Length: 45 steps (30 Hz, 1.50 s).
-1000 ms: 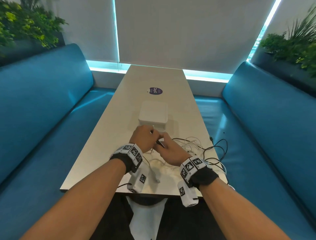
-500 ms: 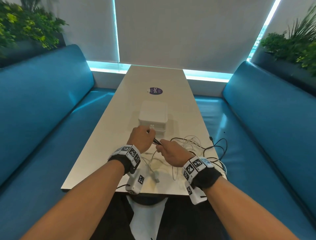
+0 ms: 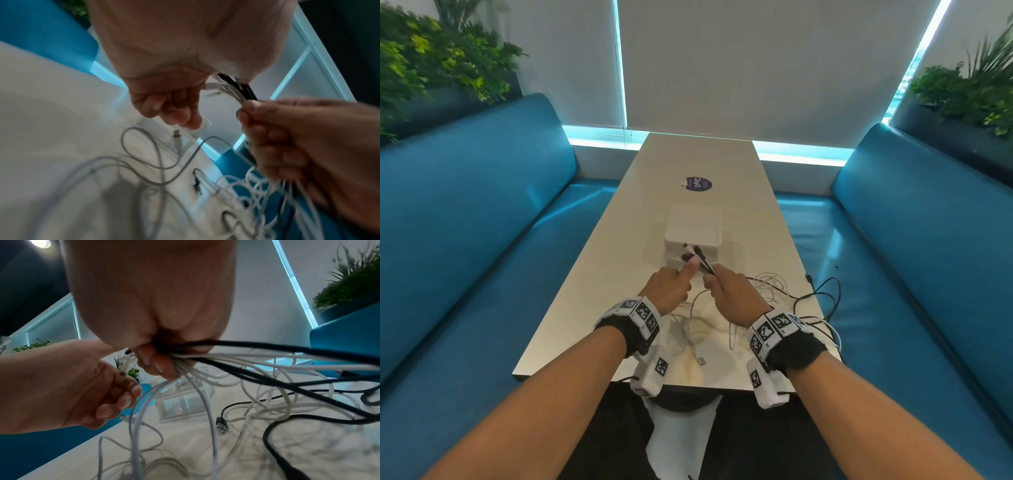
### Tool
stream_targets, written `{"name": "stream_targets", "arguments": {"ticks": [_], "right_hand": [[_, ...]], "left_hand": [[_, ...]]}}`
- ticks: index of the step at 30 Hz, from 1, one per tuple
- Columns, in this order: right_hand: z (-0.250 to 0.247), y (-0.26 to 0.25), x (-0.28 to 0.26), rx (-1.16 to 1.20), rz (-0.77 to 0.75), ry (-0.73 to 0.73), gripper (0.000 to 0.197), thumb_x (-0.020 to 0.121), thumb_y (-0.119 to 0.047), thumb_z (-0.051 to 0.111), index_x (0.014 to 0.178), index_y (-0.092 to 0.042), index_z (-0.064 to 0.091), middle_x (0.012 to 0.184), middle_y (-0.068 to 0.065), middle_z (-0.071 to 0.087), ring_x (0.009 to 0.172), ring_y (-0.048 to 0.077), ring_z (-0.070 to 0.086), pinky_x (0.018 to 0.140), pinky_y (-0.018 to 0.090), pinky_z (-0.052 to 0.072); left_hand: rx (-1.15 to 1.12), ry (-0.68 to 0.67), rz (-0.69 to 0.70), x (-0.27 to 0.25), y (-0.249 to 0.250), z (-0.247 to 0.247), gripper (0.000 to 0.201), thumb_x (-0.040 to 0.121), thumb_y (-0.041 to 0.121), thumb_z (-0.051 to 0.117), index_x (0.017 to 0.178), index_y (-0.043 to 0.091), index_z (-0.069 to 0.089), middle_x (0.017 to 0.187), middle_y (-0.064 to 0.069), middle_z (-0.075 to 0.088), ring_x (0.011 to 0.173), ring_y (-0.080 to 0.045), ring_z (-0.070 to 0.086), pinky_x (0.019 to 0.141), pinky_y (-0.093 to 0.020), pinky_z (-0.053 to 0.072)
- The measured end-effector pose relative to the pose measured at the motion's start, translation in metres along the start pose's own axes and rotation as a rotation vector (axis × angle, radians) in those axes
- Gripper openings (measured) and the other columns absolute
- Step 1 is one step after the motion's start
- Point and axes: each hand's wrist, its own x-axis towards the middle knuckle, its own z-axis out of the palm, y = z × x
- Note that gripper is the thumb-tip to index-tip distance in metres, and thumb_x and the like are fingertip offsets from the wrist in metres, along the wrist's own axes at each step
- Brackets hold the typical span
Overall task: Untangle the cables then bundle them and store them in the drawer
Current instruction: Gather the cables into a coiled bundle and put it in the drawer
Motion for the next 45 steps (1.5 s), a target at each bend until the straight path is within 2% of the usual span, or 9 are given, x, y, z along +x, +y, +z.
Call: {"name": "stream_targets", "arguments": {"ticks": [3, 6, 13, 20, 23, 29, 33, 38, 45], "right_hand": [[0.000, 0.000, 0.000, -0.035, 0.016, 0.081, 0.028, 0.106, -0.033, 0.034, 0.096, -0.011, 0.049, 0.075, 0.007, 0.060, 0.068, 0.028, 0.054, 0.060, 0.037, 0.037], [0.002, 0.000, 0.002, -0.042, 0.016, 0.073, 0.023, 0.105, -0.024, 0.036, 0.099, -0.010, 0.053, 0.077, 0.004, 0.061, 0.066, 0.026, 0.054, 0.060, 0.035, 0.037], [0.008, -0.008, 0.002, 0.009, -0.008, 0.024, 0.019, 0.104, -0.021, 0.035, 0.099, -0.016, 0.052, 0.086, 0.007, 0.065, 0.070, 0.025, 0.056, 0.064, 0.035, 0.039], [0.002, -0.022, 0.008, 0.135, -0.038, 0.082, 0.017, 0.100, -0.016, 0.040, 0.102, -0.017, 0.057, 0.081, 0.002, 0.065, 0.071, 0.024, 0.061, 0.064, 0.034, 0.046], [-0.008, -0.024, 0.007, 0.167, -0.030, -0.068, 0.024, 0.090, -0.024, 0.052, 0.114, -0.028, 0.054, 0.082, -0.008, 0.066, 0.073, 0.014, 0.064, 0.067, 0.030, 0.051], [-0.008, 0.013, 0.000, -0.089, 0.070, -0.231, 0.022, 0.079, -0.029, 0.063, 0.101, -0.029, 0.061, 0.099, -0.002, 0.067, 0.096, 0.023, 0.063, 0.084, 0.035, 0.052], [-0.009, 0.014, 0.002, -0.171, 0.090, -0.246, 0.032, 0.077, -0.051, 0.063, 0.100, -0.030, 0.059, 0.098, -0.002, 0.066, 0.096, 0.024, 0.063, 0.082, 0.038, 0.051], [-0.013, 0.014, -0.006, -0.061, 0.185, -0.283, 0.090, 0.073, -0.092, 0.031, 0.136, -0.028, 0.043, 0.128, 0.000, 0.060, 0.114, 0.023, 0.057, 0.089, 0.039, 0.042], [-0.014, 0.052, -0.015, -0.443, 0.326, -0.357, 0.078, 0.090, -0.077, 0.014, 0.118, -0.025, 0.065, 0.122, 0.009, 0.065, 0.111, 0.029, 0.058, 0.098, 0.042, 0.039]], "left_hand": [[-0.024, -0.093, -0.085, 0.004, 0.007, 0.004, 0.093, 0.088, 0.084, 0.022, 0.078, 0.006, 0.071, 0.073, -0.008, 0.073, 0.063, -0.020, 0.061, 0.067, -0.031, 0.045], [0.038, -0.129, 0.069, 0.003, 0.012, 0.013, 0.081, 0.092, 0.079, 0.020, 0.077, 0.015, 0.067, 0.073, -0.002, 0.070, 0.067, -0.019, 0.063, 0.070, -0.033, 0.046], [0.046, 0.092, 0.204, 0.009, 0.029, 0.016, 0.044, 0.104, 0.039, 0.044, 0.071, 0.015, 0.059, 0.068, -0.001, 0.063, 0.066, -0.018, 0.061, 0.062, -0.030, 0.041], [0.066, 0.274, 0.268, 0.010, 0.035, 0.015, 0.031, 0.104, 0.030, 0.042, 0.084, 0.010, 0.056, 0.083, -0.012, 0.065, 0.077, -0.033, 0.064, 0.066, -0.038, 0.049], [-0.016, 0.349, 0.283, 0.006, 0.037, 0.008, 0.033, 0.106, 0.026, 0.041, 0.088, 0.007, 0.061, 0.088, -0.013, 0.068, 0.081, -0.031, 0.065, 0.074, -0.039, 0.052], [-0.218, 0.362, 0.183, 0.009, 0.035, -0.018, 0.056, 0.109, 0.030, 0.032, 0.075, 0.009, 0.071, 0.070, -0.001, 0.074, 0.069, -0.016, 0.068, 0.067, -0.016, 0.046], [-0.485, 0.324, 0.115, 0.007, 0.031, -0.015, 0.056, 0.108, 0.034, 0.033, 0.064, 0.013, 0.061, 0.051, -0.001, 0.064, 0.058, -0.025, 0.068, 0.078, -0.040, 0.058], [-0.762, 0.368, -0.029, 0.016, 0.033, -0.027, 0.037, 0.103, 0.031, 0.041, 0.069, 0.017, 0.044, 0.045, 0.006, 0.037, 0.037, -0.015, 0.038, 0.060, -0.039, 0.047], [-0.774, 0.401, -0.129, 0.021, 0.019, -0.056, 0.033, 0.105, 0.029, 0.040, 0.074, 0.020, 0.039, 0.052, 0.005, 0.031, 0.038, -0.012, 0.026, 0.046, -0.020, 0.023]]}}
